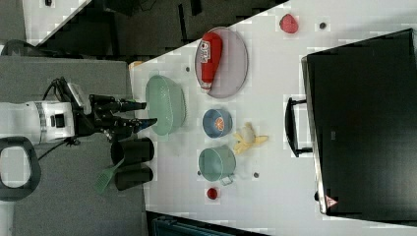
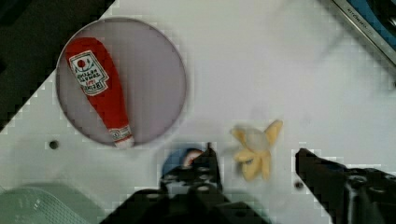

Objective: Pick banana from table and place on oven.

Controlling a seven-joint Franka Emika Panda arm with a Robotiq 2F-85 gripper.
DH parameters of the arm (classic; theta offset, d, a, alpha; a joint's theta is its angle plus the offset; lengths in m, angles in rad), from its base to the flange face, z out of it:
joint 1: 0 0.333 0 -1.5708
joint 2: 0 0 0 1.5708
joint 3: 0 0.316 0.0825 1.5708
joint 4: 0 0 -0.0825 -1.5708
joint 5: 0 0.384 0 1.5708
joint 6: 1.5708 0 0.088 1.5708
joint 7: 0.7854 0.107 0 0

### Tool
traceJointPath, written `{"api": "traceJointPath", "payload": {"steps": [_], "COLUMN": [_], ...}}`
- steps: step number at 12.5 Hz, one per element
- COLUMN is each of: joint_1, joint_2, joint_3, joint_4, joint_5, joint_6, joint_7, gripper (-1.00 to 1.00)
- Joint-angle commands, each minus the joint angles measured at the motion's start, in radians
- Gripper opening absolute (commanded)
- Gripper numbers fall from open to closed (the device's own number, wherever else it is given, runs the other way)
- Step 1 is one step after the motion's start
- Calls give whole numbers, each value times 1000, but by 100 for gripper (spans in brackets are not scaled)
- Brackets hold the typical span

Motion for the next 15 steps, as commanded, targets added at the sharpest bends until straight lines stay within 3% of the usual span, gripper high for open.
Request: {"api": "traceJointPath", "payload": {"steps": [1, 3, 8, 15], "joint_1": [-27, -27, -26, -24], "joint_2": [-443, -442, -387, -172], "joint_3": [-29, -30, -29, -10], "joint_4": [-359, -361, -416, -655], "joint_5": [4, 3, 3, 3], "joint_6": [-94, -94, 0, 468], "joint_7": [86, 86, 86, 86], "gripper": [59, 100, 100, 100]}}
